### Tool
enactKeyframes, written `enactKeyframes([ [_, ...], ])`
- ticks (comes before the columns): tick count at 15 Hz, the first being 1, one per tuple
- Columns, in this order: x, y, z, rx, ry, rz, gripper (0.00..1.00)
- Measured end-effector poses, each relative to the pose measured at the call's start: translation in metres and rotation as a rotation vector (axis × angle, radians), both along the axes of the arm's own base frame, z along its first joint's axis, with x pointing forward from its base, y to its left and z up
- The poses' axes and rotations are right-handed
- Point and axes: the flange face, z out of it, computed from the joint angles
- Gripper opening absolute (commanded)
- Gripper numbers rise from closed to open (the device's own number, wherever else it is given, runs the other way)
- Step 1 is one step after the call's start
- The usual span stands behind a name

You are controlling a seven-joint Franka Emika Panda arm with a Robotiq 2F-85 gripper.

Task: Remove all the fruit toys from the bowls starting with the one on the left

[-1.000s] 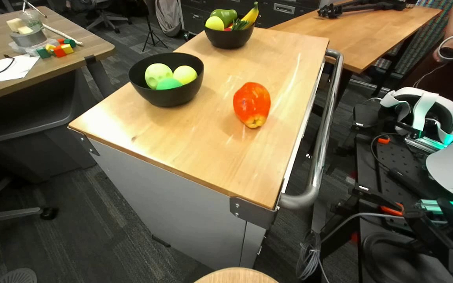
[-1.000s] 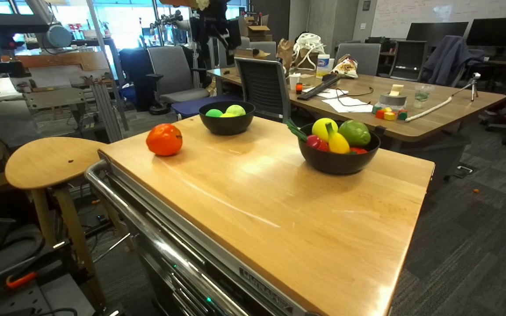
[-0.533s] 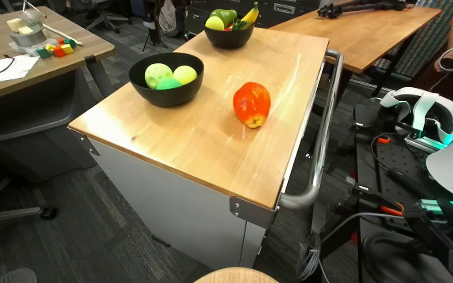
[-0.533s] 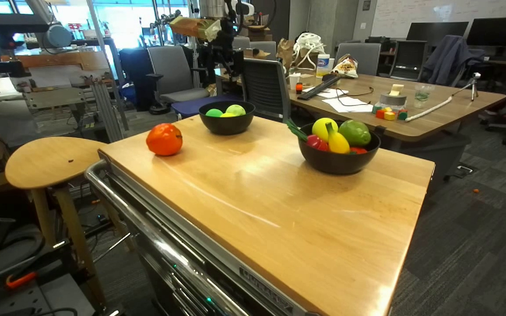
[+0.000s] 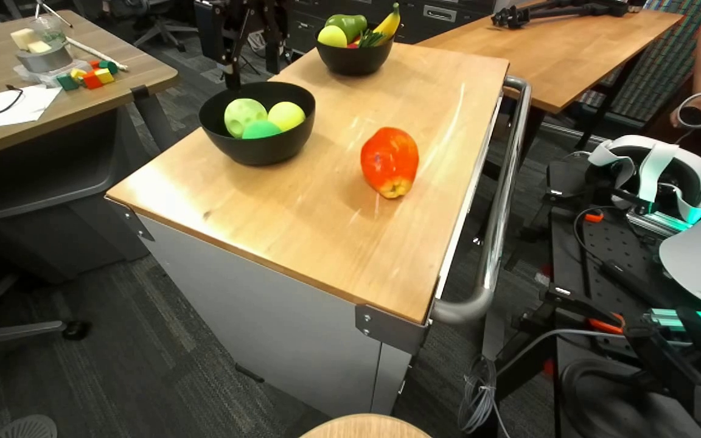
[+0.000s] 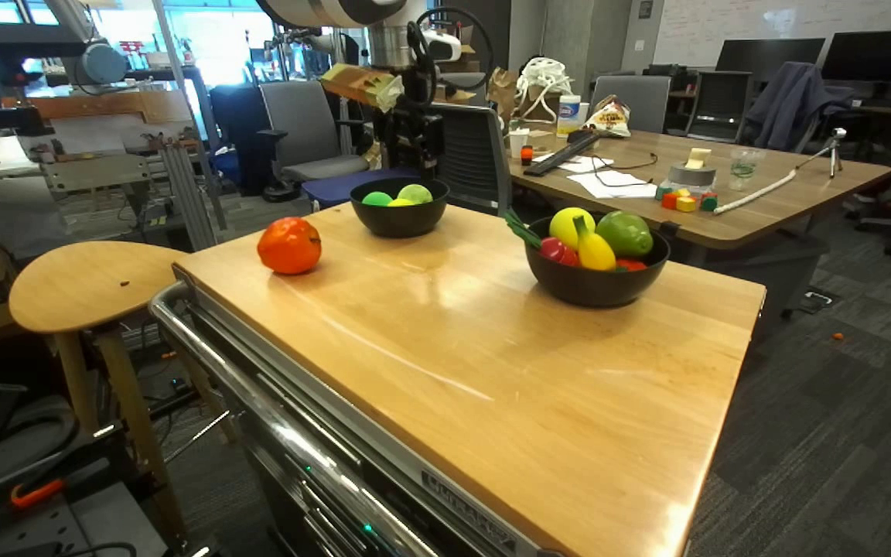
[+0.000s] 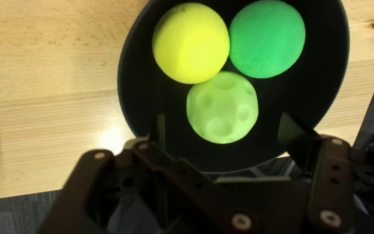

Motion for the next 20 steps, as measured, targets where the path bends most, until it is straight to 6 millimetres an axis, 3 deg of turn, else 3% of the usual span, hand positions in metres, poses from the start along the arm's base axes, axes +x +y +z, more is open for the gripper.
enactKeyframes([
  [5, 0.008, 0.003, -0.024, 0.005, -0.01, -0.022, 0.78],
  [8, 0.01, 0.0, -0.035, 0.0, -0.011, -0.025, 0.68],
  [9, 0.011, -0.001, -0.037, -0.003, -0.015, -0.024, 0.53],
  [10, 0.011, -0.001, -0.04, -0.009, -0.019, -0.021, 0.55],
  [12, 0.012, -0.005, -0.046, -0.025, -0.02, -0.016, 0.34],
  [14, 0.013, -0.007, -0.046, -0.033, -0.031, -0.013, 0.31],
  [17, 0.014, -0.008, -0.046, -0.04, -0.043, -0.011, 0.15],
  [20, 0.014, -0.007, -0.045, -0.041, -0.051, -0.006, 0.08],
])
